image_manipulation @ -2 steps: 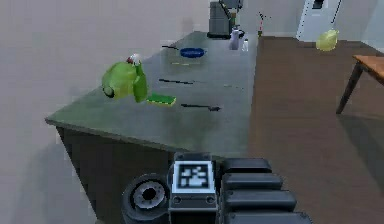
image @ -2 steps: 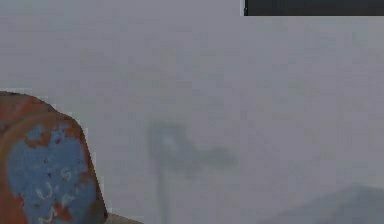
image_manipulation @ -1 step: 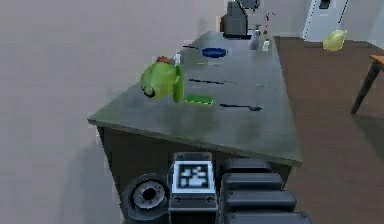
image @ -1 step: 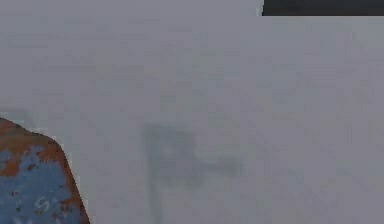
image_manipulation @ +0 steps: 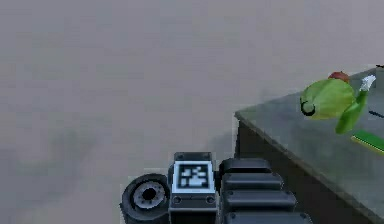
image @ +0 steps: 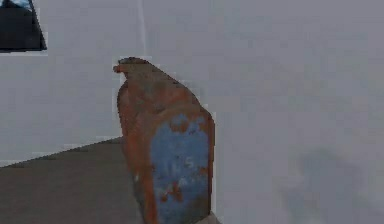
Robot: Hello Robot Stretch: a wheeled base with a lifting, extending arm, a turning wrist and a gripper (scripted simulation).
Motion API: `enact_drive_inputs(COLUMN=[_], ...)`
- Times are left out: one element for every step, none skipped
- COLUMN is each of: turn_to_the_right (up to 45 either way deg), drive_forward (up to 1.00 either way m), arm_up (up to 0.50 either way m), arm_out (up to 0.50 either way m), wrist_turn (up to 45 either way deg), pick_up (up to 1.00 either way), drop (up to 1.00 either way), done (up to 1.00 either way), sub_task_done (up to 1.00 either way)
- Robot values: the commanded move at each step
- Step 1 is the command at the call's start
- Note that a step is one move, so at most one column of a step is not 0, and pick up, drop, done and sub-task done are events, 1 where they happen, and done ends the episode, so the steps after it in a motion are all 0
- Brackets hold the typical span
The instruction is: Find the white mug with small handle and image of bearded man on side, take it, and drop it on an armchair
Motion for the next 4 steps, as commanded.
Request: enact_drive_inputs(turn_to_the_right=[-45.0, -45.0, -39.0, 0.0], drive_forward=[0.00, 0.00, 0.00, 0.50], arm_up=[0.00, 0.00, 0.00, 0.00], arm_out=[0.00, 0.00, 0.00, 0.00], wrist_turn=[0.0, 0.0, 0.0, 0.0], pick_up=[0.00, 0.00, 0.00, 0.00], drop=[0.00, 0.00, 0.00, 0.00], done=[0.00, 0.00, 0.00, 0.00], sub_task_done=[0.00, 0.00, 0.00, 0.00])
